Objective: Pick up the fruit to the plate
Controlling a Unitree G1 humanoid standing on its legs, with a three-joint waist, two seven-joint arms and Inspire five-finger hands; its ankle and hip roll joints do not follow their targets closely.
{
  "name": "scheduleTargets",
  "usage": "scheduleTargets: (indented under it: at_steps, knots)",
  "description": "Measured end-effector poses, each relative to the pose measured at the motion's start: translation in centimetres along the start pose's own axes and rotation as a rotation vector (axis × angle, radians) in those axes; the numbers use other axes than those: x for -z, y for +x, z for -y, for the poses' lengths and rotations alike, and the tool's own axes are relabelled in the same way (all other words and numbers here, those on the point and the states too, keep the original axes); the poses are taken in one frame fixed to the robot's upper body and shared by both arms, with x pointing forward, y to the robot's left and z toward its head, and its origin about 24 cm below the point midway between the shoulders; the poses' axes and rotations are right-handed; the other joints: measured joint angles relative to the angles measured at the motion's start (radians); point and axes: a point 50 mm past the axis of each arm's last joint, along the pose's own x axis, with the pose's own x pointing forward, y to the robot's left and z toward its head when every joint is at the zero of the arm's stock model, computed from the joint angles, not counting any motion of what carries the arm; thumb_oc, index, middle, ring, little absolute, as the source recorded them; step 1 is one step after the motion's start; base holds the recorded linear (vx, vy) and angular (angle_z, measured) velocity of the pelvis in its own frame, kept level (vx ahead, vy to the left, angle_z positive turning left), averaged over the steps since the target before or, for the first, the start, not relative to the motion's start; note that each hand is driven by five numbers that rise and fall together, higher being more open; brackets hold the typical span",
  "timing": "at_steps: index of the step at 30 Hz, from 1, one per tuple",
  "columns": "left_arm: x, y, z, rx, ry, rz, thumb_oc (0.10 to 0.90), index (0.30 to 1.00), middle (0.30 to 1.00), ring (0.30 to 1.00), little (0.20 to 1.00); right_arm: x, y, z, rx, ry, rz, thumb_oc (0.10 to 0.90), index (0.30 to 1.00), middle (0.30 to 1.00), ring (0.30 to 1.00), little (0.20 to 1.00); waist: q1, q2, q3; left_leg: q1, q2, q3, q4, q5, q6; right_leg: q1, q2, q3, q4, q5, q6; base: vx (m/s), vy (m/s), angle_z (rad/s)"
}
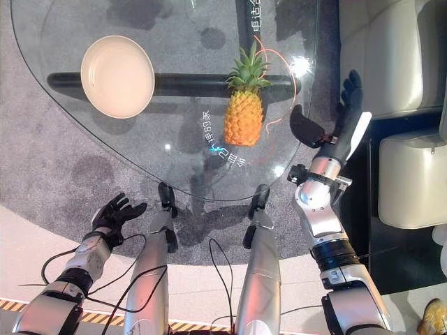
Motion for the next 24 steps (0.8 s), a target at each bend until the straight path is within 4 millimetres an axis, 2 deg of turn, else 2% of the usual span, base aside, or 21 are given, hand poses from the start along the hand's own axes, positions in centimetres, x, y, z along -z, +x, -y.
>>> scheduleTargets:
  at_steps: [10,24]
  knots:
    - [0.1,0.0,0.2,0.006,0.010,0.004,0.800,0.900,0.900,0.900,0.900,-0.3,-1.6,-2.1,-0.147,-0.022,0.009,0.800,0.900,0.900,0.900,0.900,0.000,0.001,0.001,0.006,-0.004,0.003,-0.007,0.001,0.000,0.000,-0.005,0.002,0.001,-0.001,0.001,0.00,0.000,0.00]
    - [0.6,-0.1,1.2,0.028,-0.005,0.001,0.800,0.900,0.900,0.900,0.900,-0.2,-2.5,-3.5,-0.243,-0.048,-0.018,0.800,0.900,0.900,0.900,0.900,0.011,0.004,0.002,0.011,-0.008,0.004,-0.016,0.004,0.000,0.000,-0.008,0.002,0.006,0.000,0.006,0.00,0.000,0.00]
